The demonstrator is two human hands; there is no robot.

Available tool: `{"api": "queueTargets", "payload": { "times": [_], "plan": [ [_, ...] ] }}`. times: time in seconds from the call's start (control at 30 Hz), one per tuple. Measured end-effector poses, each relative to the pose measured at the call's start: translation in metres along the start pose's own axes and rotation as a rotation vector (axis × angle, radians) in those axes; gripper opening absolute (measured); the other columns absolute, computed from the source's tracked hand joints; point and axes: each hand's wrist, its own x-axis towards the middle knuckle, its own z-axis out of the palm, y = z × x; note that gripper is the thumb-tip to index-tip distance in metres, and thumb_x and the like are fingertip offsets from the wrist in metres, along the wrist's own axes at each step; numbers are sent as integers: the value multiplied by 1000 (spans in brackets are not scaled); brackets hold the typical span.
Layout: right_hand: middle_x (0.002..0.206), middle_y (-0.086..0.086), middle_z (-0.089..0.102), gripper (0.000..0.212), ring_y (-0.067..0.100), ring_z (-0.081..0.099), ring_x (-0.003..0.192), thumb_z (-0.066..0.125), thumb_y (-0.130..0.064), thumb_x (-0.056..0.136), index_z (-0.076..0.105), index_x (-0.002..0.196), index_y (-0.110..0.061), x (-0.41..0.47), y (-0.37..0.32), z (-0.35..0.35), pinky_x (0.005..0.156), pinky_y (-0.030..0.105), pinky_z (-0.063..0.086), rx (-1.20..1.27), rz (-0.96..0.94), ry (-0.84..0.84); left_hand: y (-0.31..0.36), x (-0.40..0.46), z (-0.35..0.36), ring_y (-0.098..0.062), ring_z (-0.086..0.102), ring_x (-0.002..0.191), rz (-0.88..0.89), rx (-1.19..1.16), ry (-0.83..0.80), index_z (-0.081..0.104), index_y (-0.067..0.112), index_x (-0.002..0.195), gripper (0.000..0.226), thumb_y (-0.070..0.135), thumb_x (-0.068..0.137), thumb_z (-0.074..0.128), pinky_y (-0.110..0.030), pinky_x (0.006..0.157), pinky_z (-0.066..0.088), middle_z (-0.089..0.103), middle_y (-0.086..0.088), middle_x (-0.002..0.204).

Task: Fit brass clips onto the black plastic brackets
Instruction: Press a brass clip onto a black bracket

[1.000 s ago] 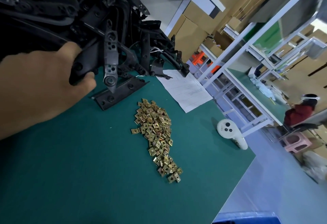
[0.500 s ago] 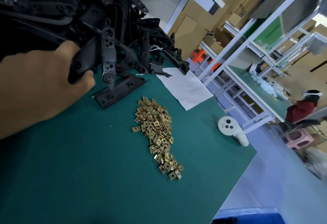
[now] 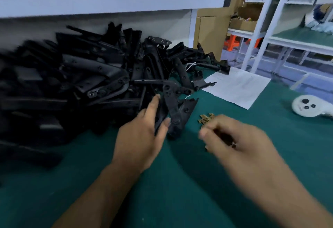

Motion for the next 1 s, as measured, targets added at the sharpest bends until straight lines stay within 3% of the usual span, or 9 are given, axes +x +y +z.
{"api": "queueTargets", "payload": {
  "times": [0.07,0.1,0.23,0.4,0.5,0.63,0.83,1.0],
  "plan": [
    [82,-12,68,17,9,62,77,58,-49,95,67,90,-36,32,30,-7,69,33,54,-268,120,36,0,0,-1,-10,67,85,-26,15,-53,6,38,165,74,62,100,32,-30,63,57,56,3,149],
    [91,-11,69,13,16,64,86,60,-44,97,69,94,-35,50,42,-9,74,36,55,-382,173,14,0,0,-2,-8,67,83,-35,19,-61,3,39,164,74,60,101,34,-28,63,58,54,5,151],
    [104,-3,63,11,21,60,98,66,-31,96,74,103,-32,95,67,5,81,38,55,-491,138,-65,4,2,-6,-3,52,61,-84,-11,-43,4,39,165,72,55,104,38,-14,48,39,56,14,135],
    [89,-2,59,16,25,57,90,70,-37,91,67,86,-23,122,69,20,72,37,52,-623,137,-114,3,5,-5,-5,48,79,-91,71,-33,-1,37,165,71,46,103,31,-17,48,32,45,15,115],
    [87,-2,54,24,26,55,85,68,-38,94,57,85,-20,123,73,25,69,36,48,-617,121,-128,-1,4,-2,-1,44,97,-90,84,-28,0,40,164,72,43,106,44,-16,58,38,41,18,114],
    [90,-8,51,22,20,55,85,68,-38,96,53,85,-27,116,80,22,76,40,52,-508,57,-136,-3,3,2,0,42,97,-105,57,-17,10,45,163,70,43,104,48,-15,67,40,41,21,110],
    [87,-10,50,26,3,47,79,73,-29,94,51,80,-29,119,85,21,71,35,44,-371,-23,-129,-7,7,6,-2,46,89,-89,75,-25,11,51,160,68,51,101,46,-14,57,38,39,20,102],
    [88,-9,51,25,6,51,81,74,-24,93,53,79,-27,119,86,21,74,41,48,-318,-36,-116,-11,8,9,-5,47,83,-90,91,-33,9,52,159,68,55,100,42,-16,50,30,39,18,103]
  ]
}}
